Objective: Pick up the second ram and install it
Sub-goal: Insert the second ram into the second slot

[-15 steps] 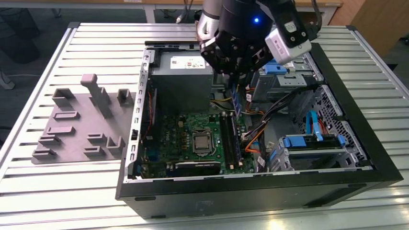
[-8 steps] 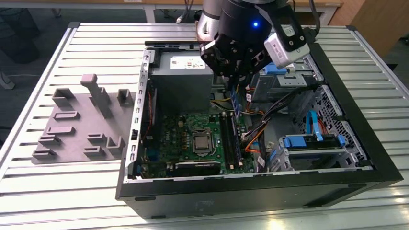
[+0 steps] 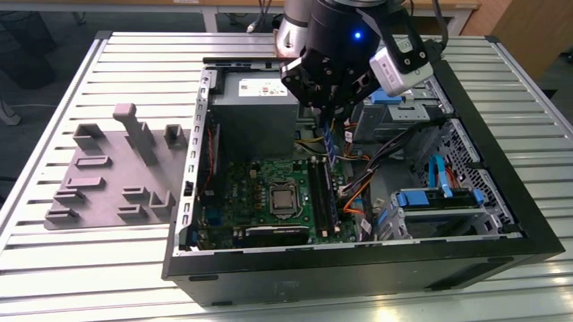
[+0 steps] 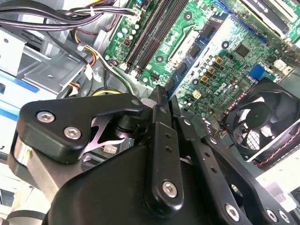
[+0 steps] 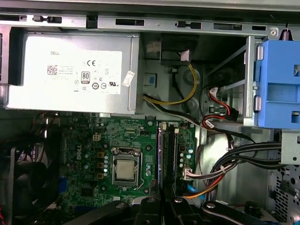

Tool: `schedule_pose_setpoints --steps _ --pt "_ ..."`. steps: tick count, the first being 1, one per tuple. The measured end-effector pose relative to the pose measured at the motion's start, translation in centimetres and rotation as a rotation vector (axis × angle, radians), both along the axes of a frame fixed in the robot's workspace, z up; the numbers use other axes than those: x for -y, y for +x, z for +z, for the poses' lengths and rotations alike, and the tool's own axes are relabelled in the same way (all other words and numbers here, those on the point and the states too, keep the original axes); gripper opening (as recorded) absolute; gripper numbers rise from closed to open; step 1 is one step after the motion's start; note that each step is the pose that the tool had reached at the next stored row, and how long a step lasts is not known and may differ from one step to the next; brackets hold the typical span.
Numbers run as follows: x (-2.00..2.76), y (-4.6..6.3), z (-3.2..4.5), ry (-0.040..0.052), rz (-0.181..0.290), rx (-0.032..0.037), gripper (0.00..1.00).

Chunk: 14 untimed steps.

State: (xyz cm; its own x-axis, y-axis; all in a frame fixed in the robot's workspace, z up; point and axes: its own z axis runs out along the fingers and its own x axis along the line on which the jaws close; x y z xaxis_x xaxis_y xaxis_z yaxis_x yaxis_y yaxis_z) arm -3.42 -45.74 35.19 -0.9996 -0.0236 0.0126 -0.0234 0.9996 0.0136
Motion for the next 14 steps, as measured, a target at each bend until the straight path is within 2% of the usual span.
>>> schedule_pose_setpoints --steps 14 --pt "0.00 0.00 -0.61 -0.0001 0.000 -0.0001 0.14"
